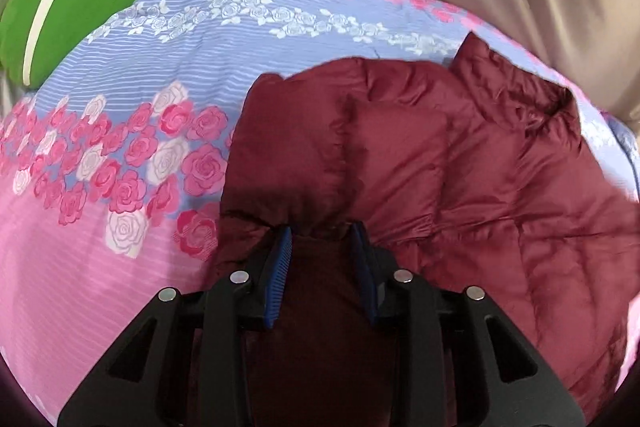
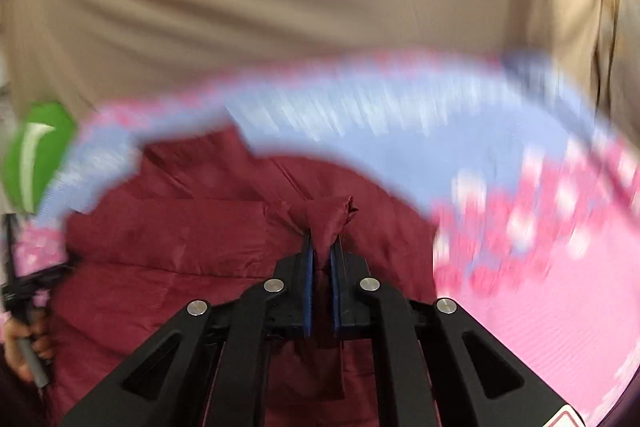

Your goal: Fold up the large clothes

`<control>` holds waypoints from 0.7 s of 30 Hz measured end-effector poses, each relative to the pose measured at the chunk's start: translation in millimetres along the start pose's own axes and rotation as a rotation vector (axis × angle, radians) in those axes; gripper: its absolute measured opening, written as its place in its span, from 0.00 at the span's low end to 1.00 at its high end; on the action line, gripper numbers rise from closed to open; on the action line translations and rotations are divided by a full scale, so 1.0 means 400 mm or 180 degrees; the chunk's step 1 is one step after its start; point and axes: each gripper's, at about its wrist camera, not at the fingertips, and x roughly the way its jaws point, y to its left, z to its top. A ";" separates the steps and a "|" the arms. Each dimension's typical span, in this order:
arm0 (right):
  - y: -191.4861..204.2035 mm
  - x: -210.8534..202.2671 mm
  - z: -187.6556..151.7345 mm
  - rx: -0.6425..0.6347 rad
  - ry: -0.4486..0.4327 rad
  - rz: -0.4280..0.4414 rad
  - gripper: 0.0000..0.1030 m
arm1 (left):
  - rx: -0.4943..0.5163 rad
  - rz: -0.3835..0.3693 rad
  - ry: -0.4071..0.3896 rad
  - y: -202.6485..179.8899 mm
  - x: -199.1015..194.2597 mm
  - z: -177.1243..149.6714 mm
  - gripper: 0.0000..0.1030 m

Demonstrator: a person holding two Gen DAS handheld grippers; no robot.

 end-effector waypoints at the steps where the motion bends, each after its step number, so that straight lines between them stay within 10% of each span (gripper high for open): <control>1: -0.011 0.051 -0.019 0.0051 0.0214 -0.0005 0.06 | 0.0039 0.0034 -0.0013 -0.006 -0.001 -0.001 0.30; 7: 0.026 -0.070 -0.036 0.0035 -0.0183 -0.0390 0.16 | 0.0186 -0.0094 -0.0129 -0.022 -0.125 -0.009 0.29; 10: 0.097 -0.156 -0.036 -0.0066 -0.0392 0.0037 0.22 | 0.0330 -0.0449 -0.0277 -0.078 -0.222 -0.026 0.40; 14: 0.255 -0.087 -0.091 -0.0464 0.0143 0.0914 0.13 | 0.0754 -0.0646 -0.0060 -0.201 -0.191 -0.083 0.43; 21: 0.125 -0.005 -0.196 -0.0286 0.0529 0.0720 0.00 | 0.0800 -0.0319 0.0211 -0.091 -0.111 -0.154 0.44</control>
